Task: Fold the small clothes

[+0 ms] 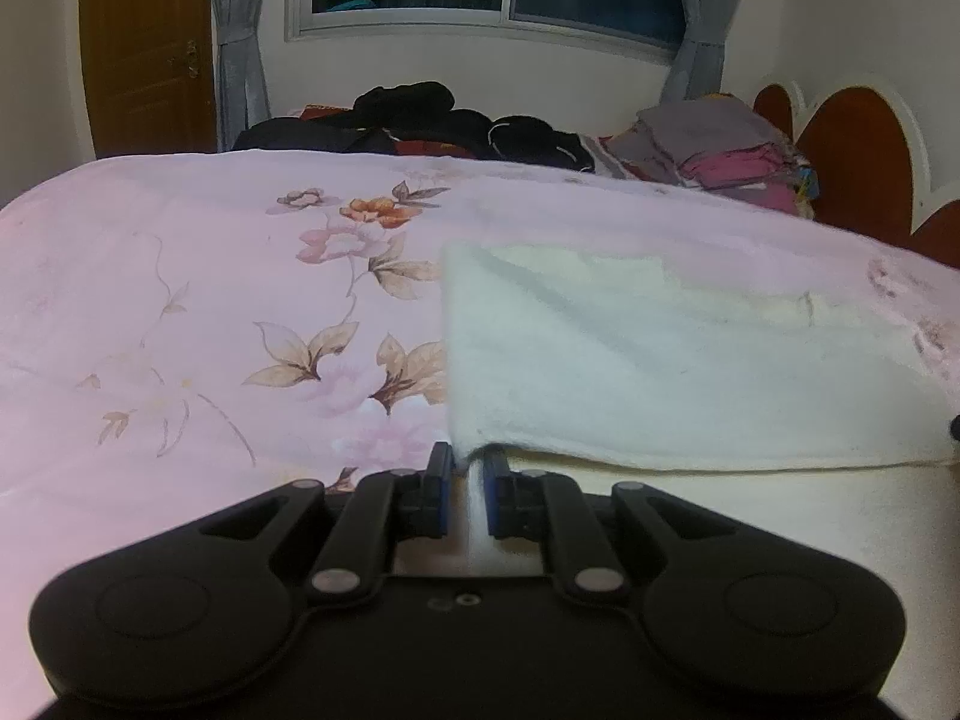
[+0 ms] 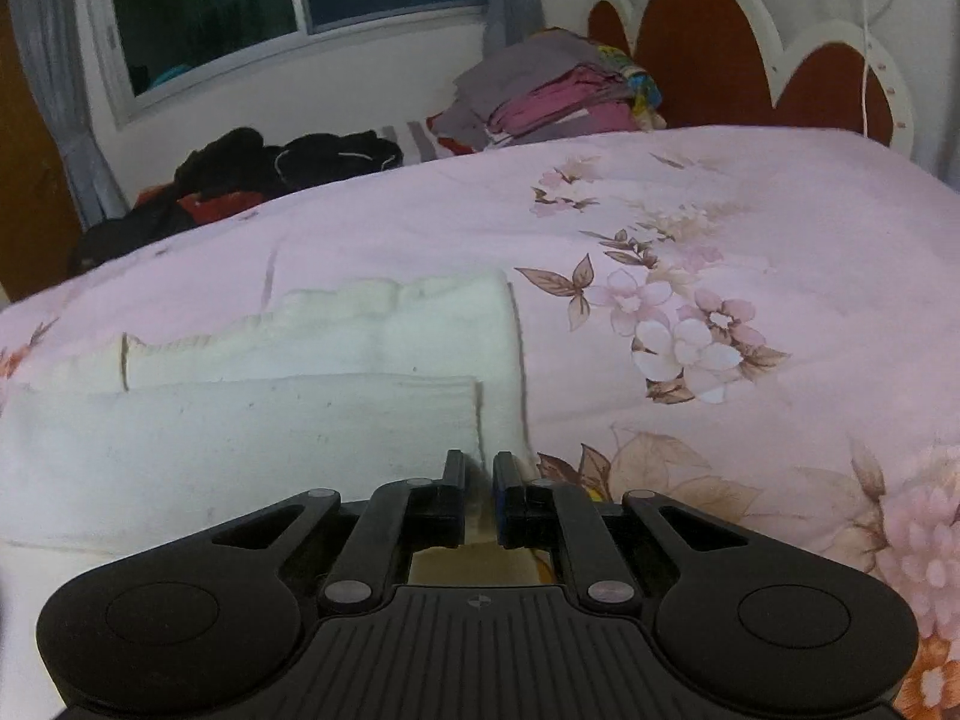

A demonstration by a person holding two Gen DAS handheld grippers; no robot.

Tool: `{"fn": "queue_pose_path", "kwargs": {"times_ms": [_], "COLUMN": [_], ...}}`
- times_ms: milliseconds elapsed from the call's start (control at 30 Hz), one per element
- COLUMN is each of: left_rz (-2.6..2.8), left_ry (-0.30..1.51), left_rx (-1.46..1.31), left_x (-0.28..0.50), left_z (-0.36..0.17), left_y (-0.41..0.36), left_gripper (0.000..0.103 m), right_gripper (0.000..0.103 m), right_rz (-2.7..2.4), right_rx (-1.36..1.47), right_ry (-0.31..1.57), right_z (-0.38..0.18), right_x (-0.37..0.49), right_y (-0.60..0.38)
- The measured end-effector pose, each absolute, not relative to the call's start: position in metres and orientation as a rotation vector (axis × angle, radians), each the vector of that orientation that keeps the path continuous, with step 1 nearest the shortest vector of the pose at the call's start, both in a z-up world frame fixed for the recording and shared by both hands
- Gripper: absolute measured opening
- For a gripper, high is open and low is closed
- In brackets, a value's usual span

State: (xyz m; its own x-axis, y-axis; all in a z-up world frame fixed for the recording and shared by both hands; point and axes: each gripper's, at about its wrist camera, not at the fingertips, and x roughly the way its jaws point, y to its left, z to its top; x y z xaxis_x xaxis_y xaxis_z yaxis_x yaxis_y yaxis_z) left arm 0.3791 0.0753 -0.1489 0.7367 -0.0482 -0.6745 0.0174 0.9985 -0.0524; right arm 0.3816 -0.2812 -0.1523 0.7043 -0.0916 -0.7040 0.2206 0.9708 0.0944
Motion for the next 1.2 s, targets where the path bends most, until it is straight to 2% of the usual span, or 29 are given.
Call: {"fn": "queue_pose_path", "kwargs": {"times_ms": [133,300,567,667,767,800,867,900,1000,1067,1200], "left_rz": [-0.066,-0.117,-0.073,-0.023,0.002,-0.002,0.0,0.002,-0.022,-0.018,0.001], "left_ry": [0.688,0.645,0.732,0.734,0.726,0.731,0.738,0.732,0.705,0.74,0.75], "left_rx": [-0.061,-0.074,-0.127,-0.096,-0.143,-0.146,-0.118,-0.113,-0.109,-0.112,-0.132], "left_x": [0.361,0.371,0.452,0.467,0.472,0.472,0.472,0.471,0.469,0.475,0.481], "left_z": [-0.126,-0.109,-0.147,-0.16,-0.168,-0.166,-0.161,-0.158,-0.153,-0.159,-0.162], "left_y": [0.08,0.069,0.055,0.06,0.078,0.079,0.075,0.073,0.064,0.06,0.068], "left_gripper": [0.016,0.016,0.016,0.021,0.02,0.02,0.019,0.018,0.019,0.025,0.025], "right_gripper": [0.009,0.009,0.009,0.009,0.01,0.013,0.041,0.046,0.047,0.047,0.046], "right_rz": [-0.191,-0.158,-0.061,-0.048,-0.061,-0.073,-0.1,-0.114,-0.103,-0.069,-0.072], "right_rx": [0.158,0.164,0.078,0.059,0.017,0.024,0.051,0.054,0.073,0.071,0.007], "right_ry": [0.698,0.669,0.75,0.762,0.768,0.764,0.764,0.765,0.72,0.725,0.754], "right_z": [-0.138,-0.128,-0.149,-0.159,-0.17,-0.172,-0.171,-0.17,-0.161,-0.161,-0.173], "right_x": [0.373,0.385,0.42,0.428,0.434,0.434,0.436,0.436,0.432,0.433,0.435], "right_y": [-0.28,-0.273,-0.236,-0.231,-0.236,-0.241,-0.253,-0.256,-0.256,-0.251,-0.254]}}
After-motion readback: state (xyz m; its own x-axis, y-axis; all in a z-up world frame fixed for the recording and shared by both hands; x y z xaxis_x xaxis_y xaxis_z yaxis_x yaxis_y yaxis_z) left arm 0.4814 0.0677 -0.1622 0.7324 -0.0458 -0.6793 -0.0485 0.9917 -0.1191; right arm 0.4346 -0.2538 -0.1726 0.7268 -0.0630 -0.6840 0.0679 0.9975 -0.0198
